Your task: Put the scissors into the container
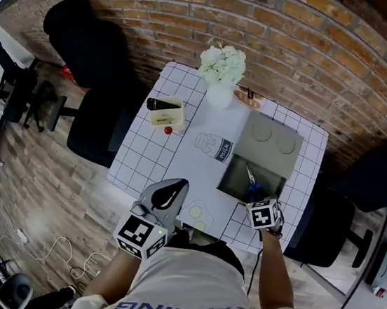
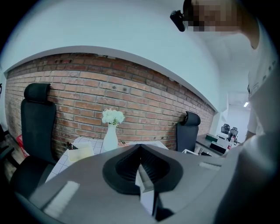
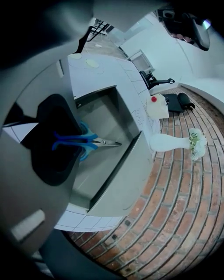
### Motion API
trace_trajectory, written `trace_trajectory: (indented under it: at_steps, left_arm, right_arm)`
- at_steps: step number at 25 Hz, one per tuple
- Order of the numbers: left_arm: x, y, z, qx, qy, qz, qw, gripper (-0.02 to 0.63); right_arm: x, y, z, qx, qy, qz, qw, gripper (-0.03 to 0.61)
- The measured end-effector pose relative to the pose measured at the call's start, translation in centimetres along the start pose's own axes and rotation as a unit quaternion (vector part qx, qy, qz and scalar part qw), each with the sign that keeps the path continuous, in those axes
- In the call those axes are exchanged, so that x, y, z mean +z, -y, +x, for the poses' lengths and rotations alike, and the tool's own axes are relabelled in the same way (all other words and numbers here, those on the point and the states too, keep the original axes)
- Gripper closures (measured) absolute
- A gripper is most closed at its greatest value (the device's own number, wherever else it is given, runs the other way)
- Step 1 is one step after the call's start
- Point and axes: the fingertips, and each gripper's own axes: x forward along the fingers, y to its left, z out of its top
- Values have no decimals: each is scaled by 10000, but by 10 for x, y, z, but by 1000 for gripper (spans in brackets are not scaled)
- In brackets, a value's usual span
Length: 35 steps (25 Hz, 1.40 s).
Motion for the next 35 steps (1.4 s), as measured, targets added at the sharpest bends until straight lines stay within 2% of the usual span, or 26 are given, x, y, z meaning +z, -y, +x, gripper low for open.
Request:
trace_trajectory:
  at_steps: [7, 10, 15, 19, 22, 27, 29, 32, 35]
  left_arm:
    - [4, 0, 2, -46, 93, -74, 9999, 614]
    - [11, 5, 5, -92, 200, -39, 9998, 614]
    - [32, 23, 11, -256, 481, 101, 9985, 614]
    - [51, 43, 17, -449, 740, 222, 9960, 614]
    - [61, 57, 19, -574, 870, 298, 9941, 614]
    - [82, 81, 24, -783, 1149, 454, 9892, 614]
    - [90, 92, 25, -892, 1241, 519, 9869, 614]
    - [99, 108, 24, -1059, 1348, 640, 9831, 614]
    - [105, 120, 21, -1178, 1409, 732, 9803, 614]
  right_arm:
    - [15, 5, -19, -13, 457, 174, 9988, 446]
    - [31, 17, -50, -115, 968, 375, 9945, 495]
    - [66, 23, -122, 17, 2019, 538, 9779, 510]
    - [85, 35, -184, -193, 2769, 564, 9590, 563]
    - [94, 42, -233, -307, 3355, 624, 9395, 563]
    - [100, 62, -331, -753, 4517, 910, 8843, 563]
    - [98, 67, -362, -911, 4783, 959, 8682, 563]
    - [92, 69, -392, -1037, 4983, 991, 8551, 565]
    - [85, 69, -402, -1139, 5025, 1012, 8510, 563]
